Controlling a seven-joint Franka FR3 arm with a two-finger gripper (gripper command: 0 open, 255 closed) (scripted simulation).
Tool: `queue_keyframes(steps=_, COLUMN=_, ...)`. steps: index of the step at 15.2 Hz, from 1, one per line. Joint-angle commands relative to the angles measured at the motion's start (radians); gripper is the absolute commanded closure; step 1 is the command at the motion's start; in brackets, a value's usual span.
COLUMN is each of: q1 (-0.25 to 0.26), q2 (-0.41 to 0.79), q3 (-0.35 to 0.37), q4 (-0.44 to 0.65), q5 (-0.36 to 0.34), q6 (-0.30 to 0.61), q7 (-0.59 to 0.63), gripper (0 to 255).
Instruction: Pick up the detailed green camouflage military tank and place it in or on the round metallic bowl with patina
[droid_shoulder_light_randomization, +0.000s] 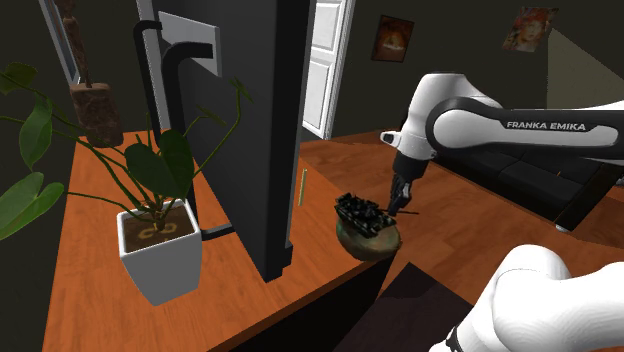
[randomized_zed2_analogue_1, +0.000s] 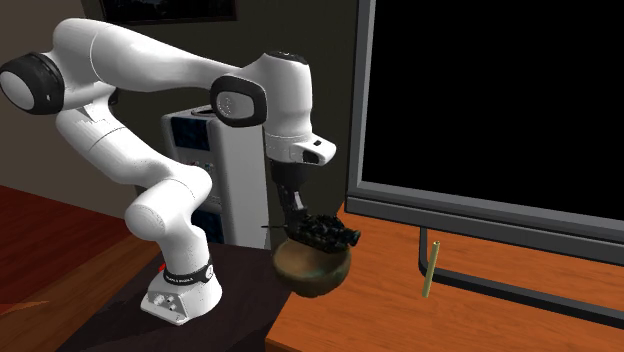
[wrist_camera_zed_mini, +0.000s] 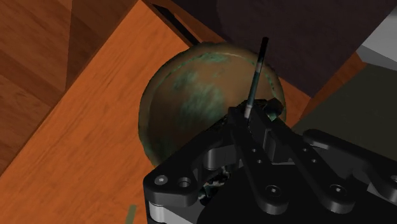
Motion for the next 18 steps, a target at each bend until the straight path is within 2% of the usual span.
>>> queue_keyframes(steps=1, q1=-0.001, q2=0.004, q3=-0.002, q4=-0.024, q5=-0.002, q6=0.029, q7=-0.001, gripper=255)
queue_keyframes(steps=5, q1=-0.003, q2=0.015, q3=-0.008, q4=-0.074, q5=-0.006, q6=0.089, q7=-0.003, gripper=255)
queue_keyframes(steps=12, q1=-0.003, q2=0.015, q3=-0.008, q4=-0.074, q5=-0.006, q6=0.089, q7=-0.003, gripper=255)
queue_keyframes(steps=13, q1=-0.003, q2=0.015, q3=-0.008, q4=-0.074, q5=-0.006, q6=0.089, q7=-0.003, gripper=0)
queue_keyframes(steps=18, q1=-0.003, q2=0.014, q3=-0.008, q4=-0.074, q5=-0.006, q6=0.089, q7=-0.003, gripper=0)
